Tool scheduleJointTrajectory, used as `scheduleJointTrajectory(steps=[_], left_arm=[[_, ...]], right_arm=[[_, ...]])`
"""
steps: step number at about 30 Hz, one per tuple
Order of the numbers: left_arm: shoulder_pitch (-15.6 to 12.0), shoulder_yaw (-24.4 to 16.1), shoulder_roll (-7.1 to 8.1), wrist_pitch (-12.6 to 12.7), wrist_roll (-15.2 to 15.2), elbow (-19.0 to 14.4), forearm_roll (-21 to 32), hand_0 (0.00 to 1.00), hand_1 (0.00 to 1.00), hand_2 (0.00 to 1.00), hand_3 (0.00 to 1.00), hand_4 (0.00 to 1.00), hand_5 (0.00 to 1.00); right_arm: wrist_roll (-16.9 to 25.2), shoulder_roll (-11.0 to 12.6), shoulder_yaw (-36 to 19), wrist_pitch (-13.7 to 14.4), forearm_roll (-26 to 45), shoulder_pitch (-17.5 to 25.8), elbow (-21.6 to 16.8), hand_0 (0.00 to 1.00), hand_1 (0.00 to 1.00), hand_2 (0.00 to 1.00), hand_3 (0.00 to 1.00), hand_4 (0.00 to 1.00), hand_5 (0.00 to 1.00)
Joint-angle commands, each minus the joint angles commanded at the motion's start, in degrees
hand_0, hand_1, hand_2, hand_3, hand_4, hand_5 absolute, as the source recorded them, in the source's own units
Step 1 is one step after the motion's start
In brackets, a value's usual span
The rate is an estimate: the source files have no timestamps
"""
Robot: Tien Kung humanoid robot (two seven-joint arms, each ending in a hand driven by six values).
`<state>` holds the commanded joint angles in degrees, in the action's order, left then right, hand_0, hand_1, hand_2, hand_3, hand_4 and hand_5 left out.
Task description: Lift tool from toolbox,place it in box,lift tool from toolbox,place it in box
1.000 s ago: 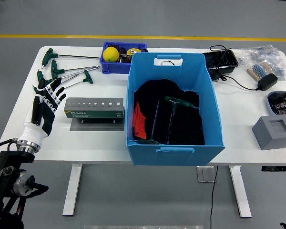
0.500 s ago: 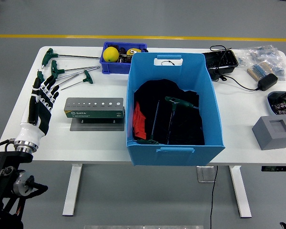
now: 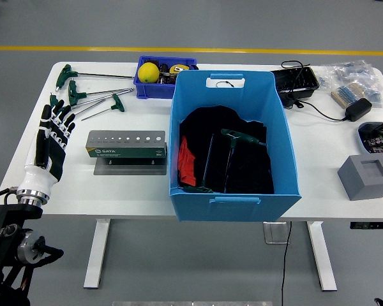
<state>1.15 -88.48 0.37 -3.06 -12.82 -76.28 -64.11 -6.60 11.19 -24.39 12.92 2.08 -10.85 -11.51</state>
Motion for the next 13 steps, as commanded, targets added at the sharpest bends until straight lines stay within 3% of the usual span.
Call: scheduleJointTrajectory(steps=[13], left_arm=[[-0.5,-0.1,0.36,0.0,-0.2,0.0,-0.1,0.998,0.998,0.998,0.998,0.948,0.998]], right_arm=[[-0.4,-0.2,-0.9,0.1,-1.4,0.6,0.0,0.644,0.630,0.689,0.549,0.779,0.672]])
